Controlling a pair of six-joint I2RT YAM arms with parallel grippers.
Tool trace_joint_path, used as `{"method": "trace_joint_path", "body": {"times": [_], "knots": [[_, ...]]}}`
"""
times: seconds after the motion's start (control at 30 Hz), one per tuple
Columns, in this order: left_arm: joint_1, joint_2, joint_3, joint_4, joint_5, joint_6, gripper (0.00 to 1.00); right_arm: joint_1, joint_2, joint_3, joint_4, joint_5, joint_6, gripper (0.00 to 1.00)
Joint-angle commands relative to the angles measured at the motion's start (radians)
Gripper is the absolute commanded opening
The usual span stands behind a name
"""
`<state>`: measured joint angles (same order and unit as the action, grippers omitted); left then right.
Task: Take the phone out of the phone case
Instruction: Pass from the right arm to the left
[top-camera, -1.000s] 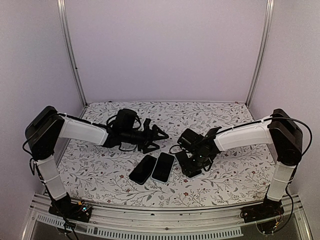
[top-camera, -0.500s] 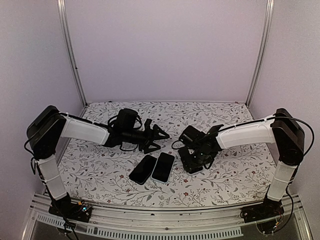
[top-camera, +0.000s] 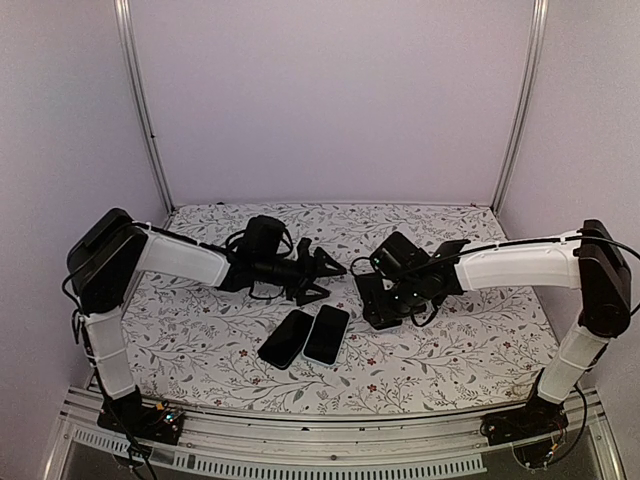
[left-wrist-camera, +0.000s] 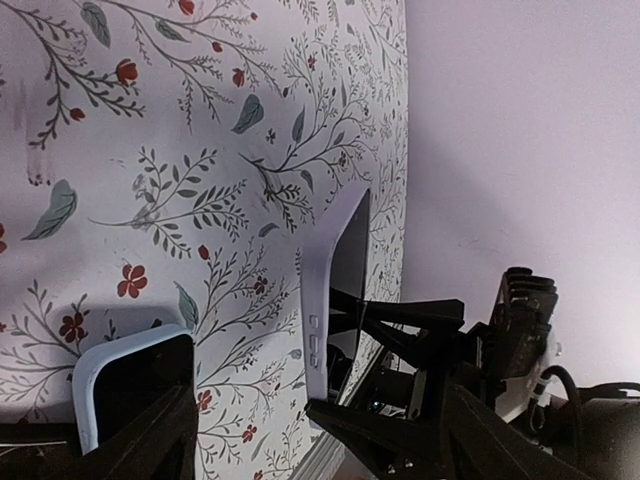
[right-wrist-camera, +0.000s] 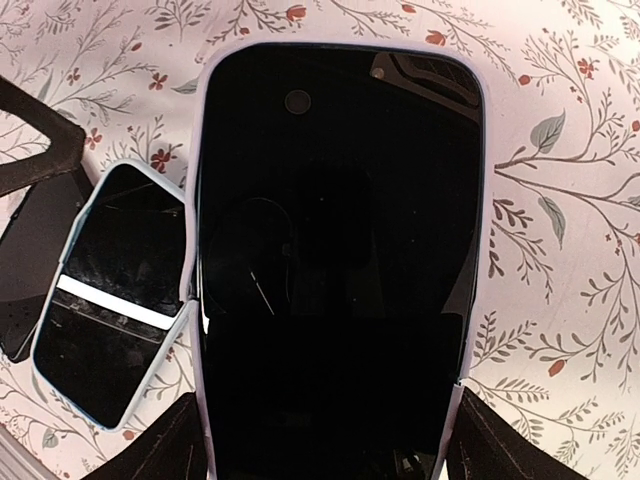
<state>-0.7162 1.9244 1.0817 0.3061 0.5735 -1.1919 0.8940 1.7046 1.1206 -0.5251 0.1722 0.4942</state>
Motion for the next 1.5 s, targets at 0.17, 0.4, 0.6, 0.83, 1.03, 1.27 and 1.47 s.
{"method": "trace_joint_path", "body": {"times": [0.17, 0.4, 0.6, 0.83, 1.03, 1.27, 1.47], "knots": [[-0.041, 0.079, 0.161, -0.038, -0.001, 0.059, 0.82, -0.004, -0.066, 0.012, 0.116, -0.083, -0.011, 0.49], [-0.049, 0.12, 0.196, -0.036, -0.023, 0.05, 0.74, -0.003, -0.063, 0.037, 0.113, -0.087, -0.011, 0.49], [-0.054, 0.131, 0.208, -0.034, -0.039, 0.046, 0.68, -0.004, -0.069, 0.048, 0.111, -0.083, -0.009, 0.49], [-0.055, 0.151, 0.211, -0.003, -0.028, 0.03, 0.5, -0.003, -0.073, 0.066, 0.118, -0.097, -0.01, 0.49], [-0.055, 0.155, 0.213, 0.024, -0.021, 0.028, 0.14, -0.004, -0.062, 0.081, 0.122, -0.113, -0.007, 0.49], [-0.049, 0.13, 0.209, 0.049, 0.003, 0.067, 0.0, -0.004, -0.063, 0.077, 0.128, -0.127, -0.005, 0.77], [0.006, 0.064, 0.16, 0.134, 0.072, 0.104, 0.0, -0.014, -0.11, 0.052, 0.193, -0.169, -0.011, 0.99]]}}
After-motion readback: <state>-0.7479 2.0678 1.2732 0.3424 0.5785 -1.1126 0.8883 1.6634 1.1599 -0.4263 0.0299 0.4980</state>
